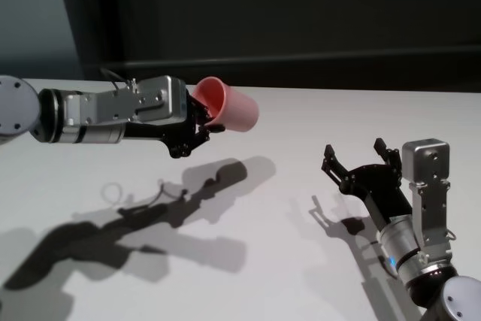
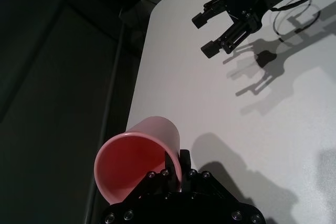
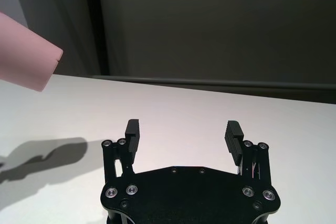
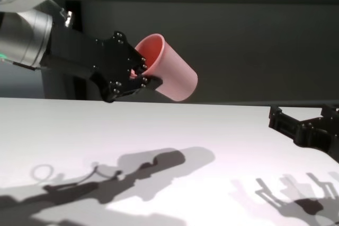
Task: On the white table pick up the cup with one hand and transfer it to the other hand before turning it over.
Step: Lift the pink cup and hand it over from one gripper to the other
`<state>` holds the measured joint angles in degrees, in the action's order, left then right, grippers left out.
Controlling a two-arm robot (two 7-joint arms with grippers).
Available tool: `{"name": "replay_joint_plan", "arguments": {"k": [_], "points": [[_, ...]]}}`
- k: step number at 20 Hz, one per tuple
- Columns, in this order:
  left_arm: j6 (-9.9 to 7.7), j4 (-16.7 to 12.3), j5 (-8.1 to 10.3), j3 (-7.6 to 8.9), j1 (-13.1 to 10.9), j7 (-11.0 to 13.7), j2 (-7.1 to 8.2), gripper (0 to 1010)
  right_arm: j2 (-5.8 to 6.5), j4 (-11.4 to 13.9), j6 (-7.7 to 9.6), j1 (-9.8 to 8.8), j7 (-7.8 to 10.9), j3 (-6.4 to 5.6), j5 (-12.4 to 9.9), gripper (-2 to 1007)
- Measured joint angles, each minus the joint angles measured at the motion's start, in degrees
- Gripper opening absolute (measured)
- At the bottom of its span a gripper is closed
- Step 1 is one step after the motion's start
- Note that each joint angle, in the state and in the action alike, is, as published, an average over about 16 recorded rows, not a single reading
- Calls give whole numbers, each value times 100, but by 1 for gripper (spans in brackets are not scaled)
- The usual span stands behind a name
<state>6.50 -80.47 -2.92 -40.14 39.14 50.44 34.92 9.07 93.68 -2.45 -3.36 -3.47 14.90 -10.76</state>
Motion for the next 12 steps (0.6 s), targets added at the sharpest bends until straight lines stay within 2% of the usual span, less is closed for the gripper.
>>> {"name": "replay_joint_plan", "arguments": {"k": [6, 12], "points": [[62, 189, 915, 395, -168, -117, -125, 46, 0, 0, 0, 0, 0, 0, 0, 1002], [96, 431, 1746, 664, -263, -67, -313, 46, 0, 0, 0, 0, 0, 0, 0, 1002]]}}
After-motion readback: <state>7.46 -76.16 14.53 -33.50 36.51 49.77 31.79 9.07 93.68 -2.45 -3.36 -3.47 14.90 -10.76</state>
